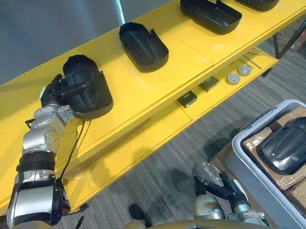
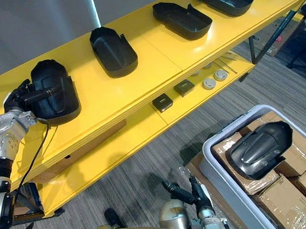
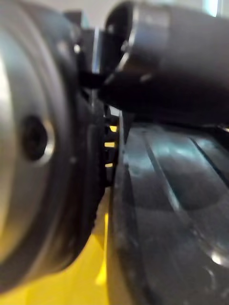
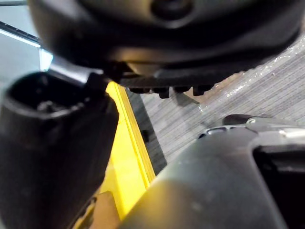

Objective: Walk over and take three plastic housings, then place them on the shelf

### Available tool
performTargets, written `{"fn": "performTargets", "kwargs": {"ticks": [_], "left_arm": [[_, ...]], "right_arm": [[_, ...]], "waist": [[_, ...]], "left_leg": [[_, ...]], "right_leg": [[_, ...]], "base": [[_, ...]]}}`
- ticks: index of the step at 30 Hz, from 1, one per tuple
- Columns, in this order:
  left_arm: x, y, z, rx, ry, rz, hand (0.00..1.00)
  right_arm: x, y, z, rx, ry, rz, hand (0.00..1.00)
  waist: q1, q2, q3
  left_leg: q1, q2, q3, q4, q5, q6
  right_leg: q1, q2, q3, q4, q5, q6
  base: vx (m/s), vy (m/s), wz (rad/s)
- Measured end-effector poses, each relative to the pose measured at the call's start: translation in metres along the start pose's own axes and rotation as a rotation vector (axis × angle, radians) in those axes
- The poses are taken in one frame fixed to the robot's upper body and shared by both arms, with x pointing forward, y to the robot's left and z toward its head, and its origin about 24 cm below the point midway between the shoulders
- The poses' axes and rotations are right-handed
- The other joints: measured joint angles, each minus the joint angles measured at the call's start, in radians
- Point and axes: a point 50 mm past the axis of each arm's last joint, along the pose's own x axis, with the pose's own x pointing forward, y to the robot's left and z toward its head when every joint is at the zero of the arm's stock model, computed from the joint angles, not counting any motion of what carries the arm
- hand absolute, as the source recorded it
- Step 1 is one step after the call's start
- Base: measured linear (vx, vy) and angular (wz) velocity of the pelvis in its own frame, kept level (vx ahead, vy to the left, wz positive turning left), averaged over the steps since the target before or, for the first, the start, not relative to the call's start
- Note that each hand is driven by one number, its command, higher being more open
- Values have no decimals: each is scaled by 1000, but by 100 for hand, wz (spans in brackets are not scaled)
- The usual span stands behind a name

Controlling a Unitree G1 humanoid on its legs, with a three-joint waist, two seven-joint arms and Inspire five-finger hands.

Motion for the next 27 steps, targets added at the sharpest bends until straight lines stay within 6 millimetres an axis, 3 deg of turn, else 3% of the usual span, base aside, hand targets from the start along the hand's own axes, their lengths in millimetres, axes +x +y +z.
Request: {"fn": "performTargets", "kwargs": {"ticks": [8, 13, 19, 25, 27], "left_arm": [[5, 4, 5, 8, 16, 170, 100], [6, 7, 13, 60, -22, 253, 100], [4, -1, 38, 10, -157, 238, 100], [-5, -34, 57, -238, -217, -61, 100], [-12, -46, 67, -271, -260, -161, 100]], "right_arm": [[-5, -1, -5, 0, -6, -40, 100], [-6, 2, 4, -3, -55, -47, 100], [-5, 13, 39, 24, -232, -61, 100], [-2, 14, 82, 80, -415, -154, 100], [-6, 10, 108, 110, -530, -203, 100]], "waist": [[-4, 3, -2], [-3, 1, -9], [4, -21, -43], [31, -30, -87], [34, -26, -94]], "left_leg": [[15, 8, 16, -1, -5, -7], [27, 13, 17, -1, -5, -8], [43, 15, 17, -2, -6, -10], [48, 15, 15, -5, -6, -10], [51, 15, 11, -2, -4, -9]], "right_leg": [[6, 10, 19, -4, 3, -3], [17, 15, 20, -2, 3, -4], [35, 17, 19, -5, 2, -5], [49, 17, 14, -19, 4, -5], [54, 18, 10, -18, 10, -6]], "base": [[2, -1, -6], [0, 0, 0], [0, 0, 0], [-2, 1, 1], [5, 9, 5]]}}
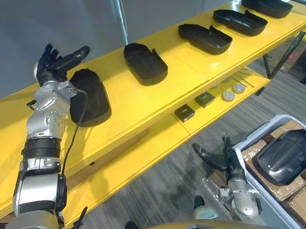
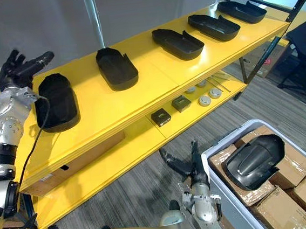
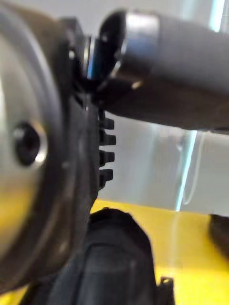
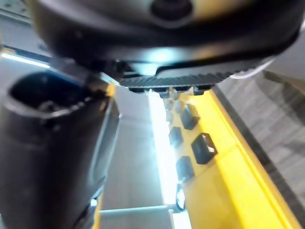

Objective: Walk over and take three plastic housings, then place them on the shelf

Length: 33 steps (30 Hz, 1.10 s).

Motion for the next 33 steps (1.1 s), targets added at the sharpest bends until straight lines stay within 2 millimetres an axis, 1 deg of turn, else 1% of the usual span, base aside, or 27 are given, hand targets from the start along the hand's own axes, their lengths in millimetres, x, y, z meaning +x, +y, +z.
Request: {"fn": "performTargets", "kwargs": {"ticks": [1, 3, 4, 5, 6, 7, 8, 9, 10, 11, 12, 13, 14, 15, 16, 18, 19, 20, 21, 22, 24, 27, 30, 33], "left_arm": [[-1, -3, 3, -4, -19, -16, 100], [-5, -13, 17, -19, -91, -62, 100], [-10, -21, 33, -40, -184, -105, 100], [-14, -24, 46, -54, -251, -127, 100], [-19, -23, 64, -69, -341, -141, 100], [-24, -21, 77, -80, -406, -141, 100], [-27, -19, 84, -89, -446, -137, 100], [-41, -8, 100, -109, -558, -94, 100], [-48, -2, 105, -115, -608, -69, 100], [-61, 7, 111, -95, -688, -23, 100], [-81, 19, 114, -67, -784, 39, 100], [-90, 24, 114, -59, -821, 66, 100], [-109, 32, 105, -41, -875, 122, 100], [-126, 38, 89, -22, -895, 180, 100], [-134, 41, 79, -13, -886, 207, 100], [-162, 53, 40, 58, -802, 318, 100], [-167, 57, 32, 74, -770, 338, 100], [-175, 64, 17, 113, -706, 378, 100], [-181, 70, 7, 130, -655, 403, 100], [-184, 72, 4, 138, -637, 411, 100], [-191, 78, -5, 151, -590, 436, 100], [-197, 79, -13, 155, -549, 424, 100], [-204, 80, -23, 156, -499, 411, 100], [-211, 79, -34, 142, -445, 414, 100]], "right_arm": [[2, -1, 8, 15, -38, -11, 100], [7, -8, 35, 37, -169, -50, 100], [11, -19, 59, 53, -291, -97, 100], [13, -27, 73, 43, -367, -129, 100], [17, -37, 90, 24, -467, -156, 100], [18, -43, 102, 13, -529, -166, 100], [19, -45, 108, 9, -566, -164, 100], [19, -48, 123, 8, -639, -154, 100], [18, -47, 128, 15, -663, -144, 100], [16, -45, 134, 25, -689, -119, 100], [14, -39, 139, 49, -706, -66, 100], [14, -36, 140, 64, -706, -38, 100], [13, -30, 140, 95, -691, 26, 100], [14, -23, 138, 119, -667, 97, 100], [14, -20, 138, 125, -657, 127, 100], [16, -4, 138, 123, -624, 279, 100], [17, 0, 139, 122, -621, 313, 100], [19, 6, 143, 138, -624, 391, 100], [21, 10, 148, 168, -629, 456, 100], [23, 12, 151, 180, -635, 480, 100], [25, 15, 159, 222, -659, 559, 100], [23, 17, 160, 245, -668, 632, 100], [22, 21, 159, 221, -662, 707, 100], [21, 25, 155, 180, -617, 788, 100]], "waist": [[0, 1, -1], [2, 4, -2], [3, 7, -7], [5, 10, -9], [9, 15, -15], [12, 21, -23], [14, 26, -30], [18, 41, -50], [21, 46, -56], [23, 53, -63], [29, 61, -70], [37, 61, -73], [59, 59, -81], [81, 54, -98], [90, 50, -105], [142, 21, -110], [151, 12, -111], [169, -4, -112], [181, -16, -107], [190, -24, -104], [205, -48, -111], [208, -47, -110], [208, -34, -102], [216, -24, -92]], "left_leg": [[2, 0, 1, 0, 0, 0], [14, 0, -2, 0, 0, 0], [17, 0, -5, 0, 0, 0], [17, 0, -7, -1, 0, 0], [17, 1, -8, -3, 0, 0], [16, 1, -9, -4, 0, 0], [16, 2, -10, -4, 0, 0], [15, 5, -15, -4, 0, -1], [15, 7, -17, -4, 0, -1], [15, 9, -22, -4, 1, -3], [12, 14, -33, -4, 3, -6], [11, 16, -38, -4, 4, -7], [10, 20, -52, -4, 5, -9], [-1, 20, -75, -4, 7, -10], [-6, 20, -85, -4, 8, -12], [-11, 18, -126, -4, 11, -17], [-15, 18, -135, -4, 14, -18], [-30, 16, -160, -4, 20, -14], [-43, 15, -180, -4, 24, -11], [-45, 15, -183, -4, 26, -10], [-56, 9, -194, -4, 29, -9], [-62, -2, -202, -4, 30, -5], [-73, -7, -213, -4, 33, -2], [-80, -3, -218, -4, 39, 3]], "right_leg": [[2, 0, 0, 0, 0, 0], [15, 0, -4, 1, 0, 0], [24, 0, -12, 0, 0, -1], [25, 0, -15, 0, -1, -2], [25, 0, -18, 0, -2, -3], [26, 0, -20, 0, -4, -4], [26, 1, -22, 0, -5, -6], [26, 3, -24, -1, -8, -10], [28, 5, -27, -1, -8, -9], [31, 7, -34, -1, -10, -10], [36, 11, -47, -1, -12, -11], [39, 13, -53, -2, -14, -11], [49, 16, -69, -4, -19, -10], [52, 17, -92, -8, -22, -9], [59, 17, -106, -12, -25, -13], [88, 18, -146, -22, -33, -10], [92, 17, -158, -21, -35, -8], [97, 17, -183, -21, -37, -7], [96, 16, -200, -19, -41, -5], [97, 16, -205, -18, -42, -5], [97, 11, -218, -16, -42, -4], [97, -2, -228, -7, -44, -2], [93, -7, -243, -1, -46, 1], [88, -4, -247, -1, -47, 3]], "base": [[0, 0, 0], [2, 6, 3], [0, 13, 9], [-13, 14, 8], [-12, 10, 3], [0, 0, 0], [0, 0, 0], [0, 0, 0], [27, -3, 6], [23, -8, 14], [19, -10, 18], [13, -16, 27], [-11, -20, 41], [-16, -18, 48], [-14, -10, 54], [-6, 1, 50], [-25, 3, 57], [-39, 6, 59], [-37, 9, 52], [-33, 17, 31], [-18, 27, 16], [-5, 38, 12], [-7, 28, 12], [4, 4, 7]]}}
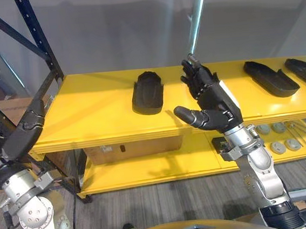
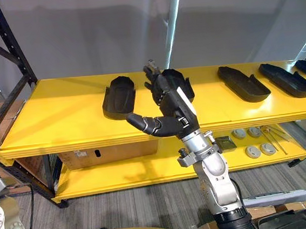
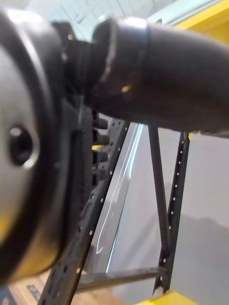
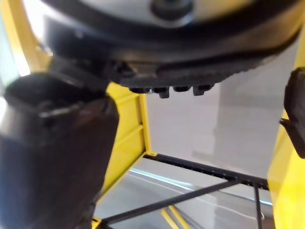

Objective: Walk over and take three plastic housings, then place them on the shelf

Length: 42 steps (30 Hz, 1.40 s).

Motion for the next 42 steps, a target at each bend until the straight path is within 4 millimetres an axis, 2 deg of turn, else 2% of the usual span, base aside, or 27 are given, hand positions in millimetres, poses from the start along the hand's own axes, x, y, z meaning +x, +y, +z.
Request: {"fn": "performTargets", "kwargs": {"ticks": [7, 12, 15, 21, 25, 32, 42], "left_arm": [[-4, -3, -3, 4, 23, -73, 100], [-9, -21, -7, -24, 46, -275, 100], [-13, -30, -11, -34, 75, -375, 100], [-19, -35, -24, -27, 145, -437, 100], [-22, -38, -29, -28, 174, -461, 100], [-25, -40, -31, -34, 186, -481, 100], [-34, -45, -41, -48, 241, -525, 100]], "right_arm": [[-3, 10, -13, 56, 130, 185, 100], [-12, 12, -32, 90, 248, 260, 100], [-15, 12, -36, 93, 279, 314, 100], [-16, 18, -50, 122, 358, 427, 100], [-12, 12, -58, 115, 389, 382, 100], [7, 2, -66, 108, 347, 249, 100], [18, -6, -77, 110, 335, 90, 100]], "waist": [[2, -5, 23], [5, -2, 27], [3, 7, 34], [7, 14, 59], [28, 13, 68], [53, 17, 74], [56, 30, 85]], "left_leg": [[-18, 4, -18, 0, 7, -4], [-16, 3, -21, 0, 9, -1], [-11, 3, -21, 0, 8, -2], [-14, 4, -25, 0, 3, -4], [-31, 1, -40, 0, 9, -3], [-29, -2, -58, 0, 16, 2], [-27, -1, -69, 0, 19, 0]], "right_leg": [[-3, 7, -18, 0, 0, 1], [3, 8, -21, 1, 2, 1], [7, 8, -21, 1, -2, -2], [6, 9, -25, 1, -8, 1], [-1, 9, -39, 2, -7, 0], [9, 8, -51, 9, -6, -4], [10, 7, -56, 22, -16, -6]], "base": [[33, -8, 8], [39, -3, 2], [0, 0, 0], [-1, 1, 1], [5, 4, 12], [14, -2, 7], [-13, 2, 2]]}}
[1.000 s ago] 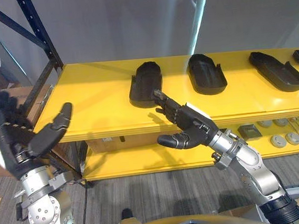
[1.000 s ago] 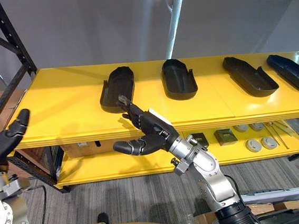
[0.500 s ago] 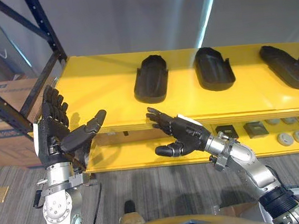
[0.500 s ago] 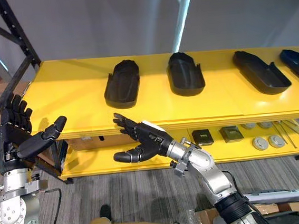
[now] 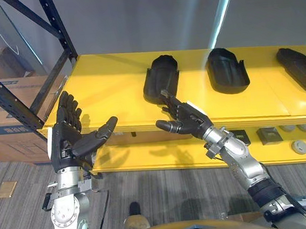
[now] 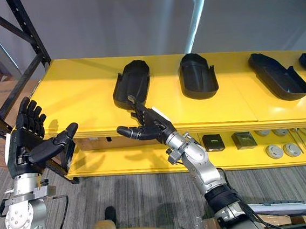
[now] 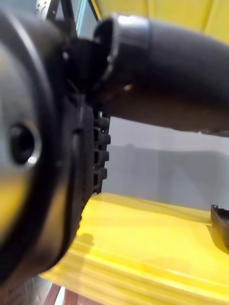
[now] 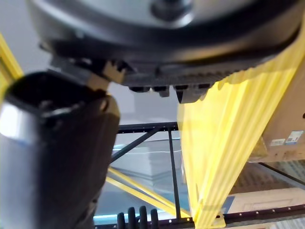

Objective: Walk over and take three plastic housings, then place them on the shelf

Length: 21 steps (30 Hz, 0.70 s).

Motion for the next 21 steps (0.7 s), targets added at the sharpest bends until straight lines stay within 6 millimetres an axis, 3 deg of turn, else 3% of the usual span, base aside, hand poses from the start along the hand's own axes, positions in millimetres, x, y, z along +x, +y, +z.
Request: {"fn": "performTargets", "kwargs": {"ticks": [7, 21], "left_arm": [[0, 0, 0, 0, 0, -2, 100], [0, -1, 0, -3, 1, -4, 100]], "right_arm": [[2, -11, -12, 18, 46, -102, 100], [4, -32, -12, 11, 26, -263, 100]], "waist": [[-1, 6, 6], [2, 21, 17]], "left_leg": [[0, 1, 0, 0, 2, -1], [5, 1, 5, 0, 5, 4]], "right_leg": [[0, 1, -2, 0, 1, 0], [2, 1, 4, -1, 3, 1]], "base": [[-10, 1, 0], [0, 0, -1]]}}
